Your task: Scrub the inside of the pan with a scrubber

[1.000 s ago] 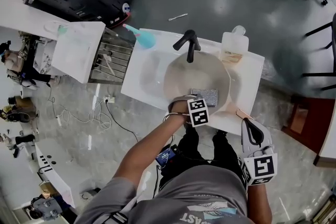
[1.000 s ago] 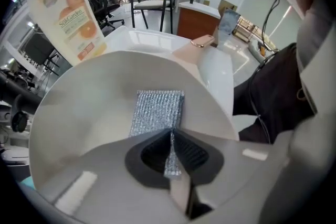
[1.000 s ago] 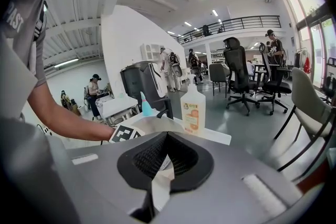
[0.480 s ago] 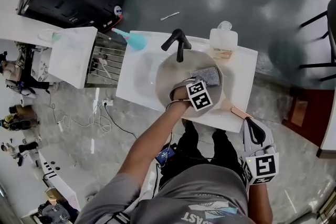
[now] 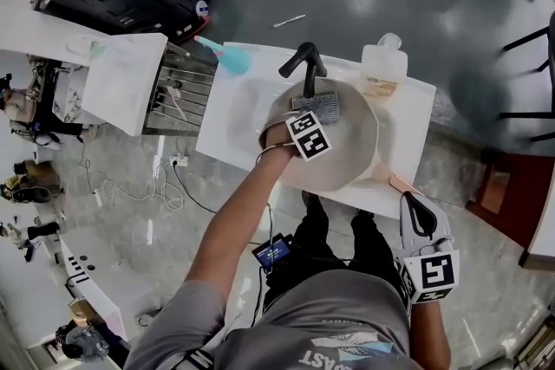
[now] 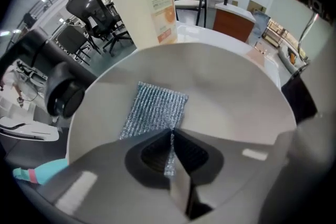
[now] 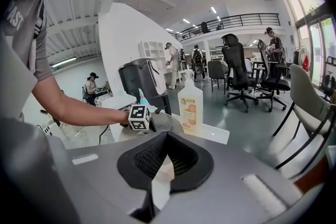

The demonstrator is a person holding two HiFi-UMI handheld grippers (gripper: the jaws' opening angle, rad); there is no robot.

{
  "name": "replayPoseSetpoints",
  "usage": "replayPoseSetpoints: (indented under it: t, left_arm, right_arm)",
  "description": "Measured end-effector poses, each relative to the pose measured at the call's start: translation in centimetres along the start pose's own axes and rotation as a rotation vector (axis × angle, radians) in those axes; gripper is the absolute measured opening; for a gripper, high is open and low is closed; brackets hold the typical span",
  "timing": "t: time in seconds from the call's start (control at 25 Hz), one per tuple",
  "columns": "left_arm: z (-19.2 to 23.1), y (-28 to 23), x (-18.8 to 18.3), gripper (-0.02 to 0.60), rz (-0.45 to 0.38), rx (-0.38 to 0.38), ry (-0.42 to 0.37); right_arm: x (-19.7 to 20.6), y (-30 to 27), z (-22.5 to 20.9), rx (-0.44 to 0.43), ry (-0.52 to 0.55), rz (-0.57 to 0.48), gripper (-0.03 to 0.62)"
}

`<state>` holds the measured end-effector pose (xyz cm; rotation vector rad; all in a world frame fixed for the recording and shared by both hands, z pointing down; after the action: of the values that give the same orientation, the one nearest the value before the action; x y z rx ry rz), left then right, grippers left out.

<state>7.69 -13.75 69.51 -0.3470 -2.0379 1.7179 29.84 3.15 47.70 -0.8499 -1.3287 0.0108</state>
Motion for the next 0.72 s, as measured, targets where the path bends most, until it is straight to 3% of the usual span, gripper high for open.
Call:
replayPoseSetpoints:
  t: [0.24, 0.72]
  left_arm:
    - [-1.9, 0.7, 3.0, 0.015, 0.057, 0.036, -0.074]
    - [-11.1, 1.4, 4.2, 0.015, 0.065, 0.254, -0.165]
  right_arm:
    - [-1.0, -1.1, 1.7, -0.032, 0.024, -0.008, 0.002]
    - [-1.4, -1.4, 3.2, -0.039, 0.031, -0.011, 0.002]
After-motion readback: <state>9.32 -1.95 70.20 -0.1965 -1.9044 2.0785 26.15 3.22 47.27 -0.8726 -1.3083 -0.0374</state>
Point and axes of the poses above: the fingertips, and each gripper's own axes: y backward along the fingers, z to its left, x out of its underside, the point moved 4 cm from there along y, backward along the fingers, and after that the axes turned 11 degrees about y, right-handed, at the moved point
